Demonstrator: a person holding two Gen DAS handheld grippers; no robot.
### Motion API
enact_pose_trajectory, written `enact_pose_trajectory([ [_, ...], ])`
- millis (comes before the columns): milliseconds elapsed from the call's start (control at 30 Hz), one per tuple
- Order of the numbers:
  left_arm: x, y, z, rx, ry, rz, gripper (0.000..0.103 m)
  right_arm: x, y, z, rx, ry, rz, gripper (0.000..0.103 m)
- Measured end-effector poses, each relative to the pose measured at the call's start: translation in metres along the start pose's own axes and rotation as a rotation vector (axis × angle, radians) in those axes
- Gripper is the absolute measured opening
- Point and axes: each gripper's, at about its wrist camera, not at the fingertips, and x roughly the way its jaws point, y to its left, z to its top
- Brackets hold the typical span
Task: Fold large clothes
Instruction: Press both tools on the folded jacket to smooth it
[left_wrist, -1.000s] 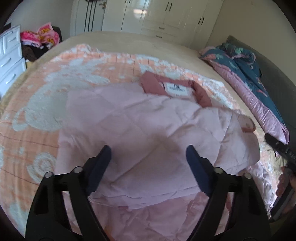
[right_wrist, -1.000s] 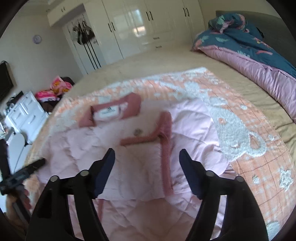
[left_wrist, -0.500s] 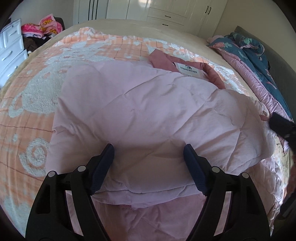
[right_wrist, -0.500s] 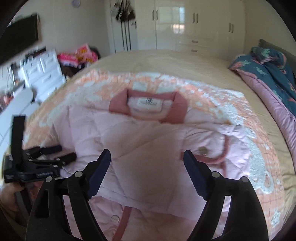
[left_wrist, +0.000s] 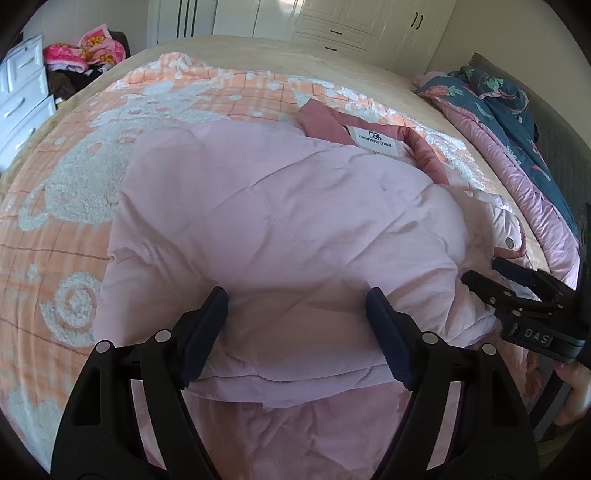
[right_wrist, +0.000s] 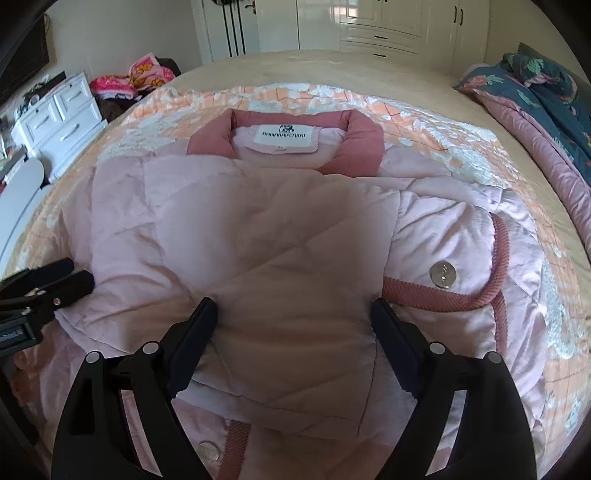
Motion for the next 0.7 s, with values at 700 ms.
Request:
enact_pose_trajectory([
  [700, -0.043, -0.008, 0.008, -0.022, -0.015, -0.040, 0.093, -0.074, -0.010, -0.017, 0.116, -0.108, 0.064, 0.097],
])
